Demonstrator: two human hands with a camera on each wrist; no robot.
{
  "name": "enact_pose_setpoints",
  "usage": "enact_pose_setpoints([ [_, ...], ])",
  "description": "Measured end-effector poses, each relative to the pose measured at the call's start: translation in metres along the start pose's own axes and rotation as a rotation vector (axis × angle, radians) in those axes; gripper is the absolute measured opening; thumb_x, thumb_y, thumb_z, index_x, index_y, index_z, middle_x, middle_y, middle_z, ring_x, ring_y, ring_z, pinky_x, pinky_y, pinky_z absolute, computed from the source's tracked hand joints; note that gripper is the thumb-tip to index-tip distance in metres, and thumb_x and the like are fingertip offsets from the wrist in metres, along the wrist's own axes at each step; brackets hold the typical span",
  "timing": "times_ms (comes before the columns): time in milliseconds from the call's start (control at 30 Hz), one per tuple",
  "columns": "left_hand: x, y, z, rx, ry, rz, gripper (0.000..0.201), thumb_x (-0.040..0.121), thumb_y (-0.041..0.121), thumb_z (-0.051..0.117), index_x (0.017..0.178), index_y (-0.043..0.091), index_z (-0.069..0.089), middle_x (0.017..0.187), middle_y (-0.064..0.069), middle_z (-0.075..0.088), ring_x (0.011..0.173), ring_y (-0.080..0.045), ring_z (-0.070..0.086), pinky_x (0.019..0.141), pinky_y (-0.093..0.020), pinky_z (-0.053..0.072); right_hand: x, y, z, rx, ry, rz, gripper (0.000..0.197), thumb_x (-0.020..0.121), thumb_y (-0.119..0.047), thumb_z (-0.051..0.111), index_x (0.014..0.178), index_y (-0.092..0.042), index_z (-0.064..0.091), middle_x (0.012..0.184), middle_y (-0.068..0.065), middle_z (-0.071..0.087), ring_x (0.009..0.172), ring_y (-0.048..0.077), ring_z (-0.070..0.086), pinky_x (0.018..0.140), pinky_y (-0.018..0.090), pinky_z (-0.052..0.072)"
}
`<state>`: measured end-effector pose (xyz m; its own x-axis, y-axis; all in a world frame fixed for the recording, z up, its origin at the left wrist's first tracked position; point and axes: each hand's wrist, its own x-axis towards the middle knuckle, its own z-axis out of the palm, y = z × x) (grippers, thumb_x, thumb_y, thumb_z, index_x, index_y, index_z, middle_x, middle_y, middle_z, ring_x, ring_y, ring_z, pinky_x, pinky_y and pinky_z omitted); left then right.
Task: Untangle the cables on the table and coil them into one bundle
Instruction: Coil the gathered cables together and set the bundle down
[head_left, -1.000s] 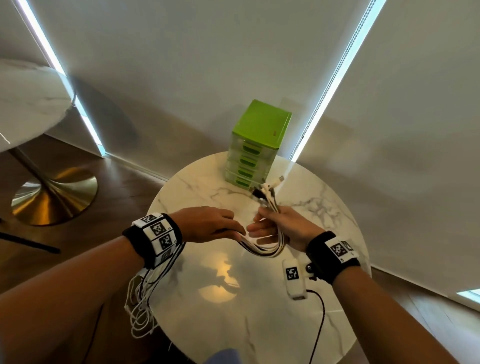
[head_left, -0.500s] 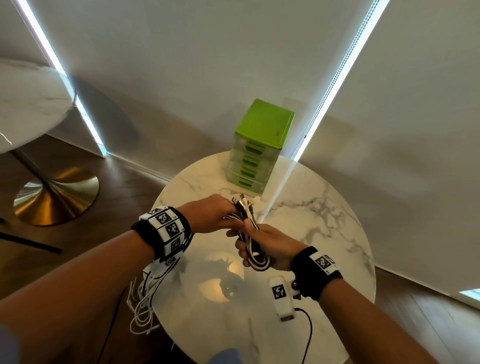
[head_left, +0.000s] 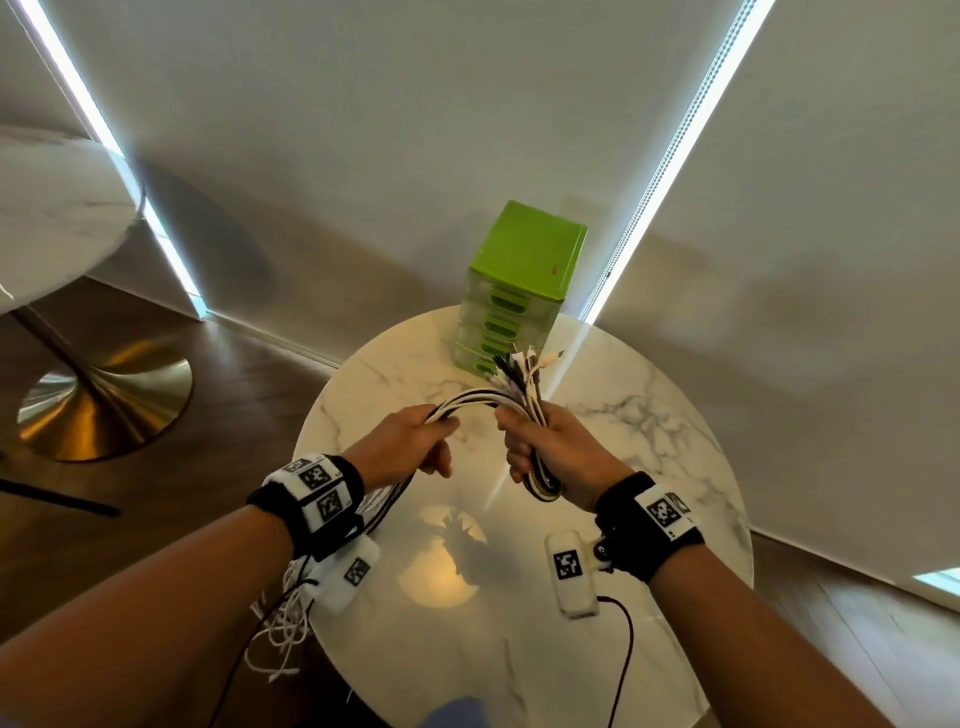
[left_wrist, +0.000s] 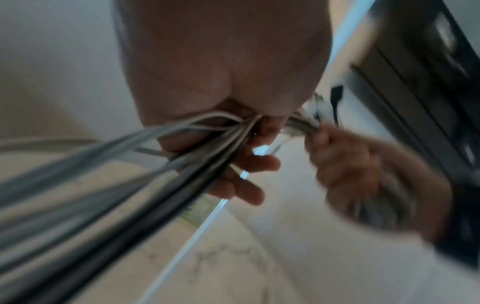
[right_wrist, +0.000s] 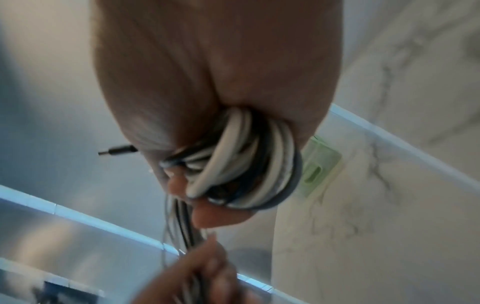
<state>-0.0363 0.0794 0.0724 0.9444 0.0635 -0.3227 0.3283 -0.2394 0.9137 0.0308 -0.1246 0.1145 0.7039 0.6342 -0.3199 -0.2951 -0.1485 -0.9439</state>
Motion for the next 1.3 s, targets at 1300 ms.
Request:
enact_pose_setpoints([
  [1300, 0.017, 0.063, 0.009, -0.177, 0.027, -0.017, 0.022, 0.107, 0.026, 0.043, 0.125, 0.023, 0.054, 0.11, 0.002, 0.064, 0.107, -0.014, 0.059, 0.097, -0.03, 0.045, 0.027, 0.023, 0.044, -0.029, 0.085, -0.043, 0.008, 0.086, 0.001, 0.068, 0.084, -0.006, 0.072, 0.074, 0.014, 0.069, 0.07, 0.026, 0.066, 0.072, 0.04, 0.055],
])
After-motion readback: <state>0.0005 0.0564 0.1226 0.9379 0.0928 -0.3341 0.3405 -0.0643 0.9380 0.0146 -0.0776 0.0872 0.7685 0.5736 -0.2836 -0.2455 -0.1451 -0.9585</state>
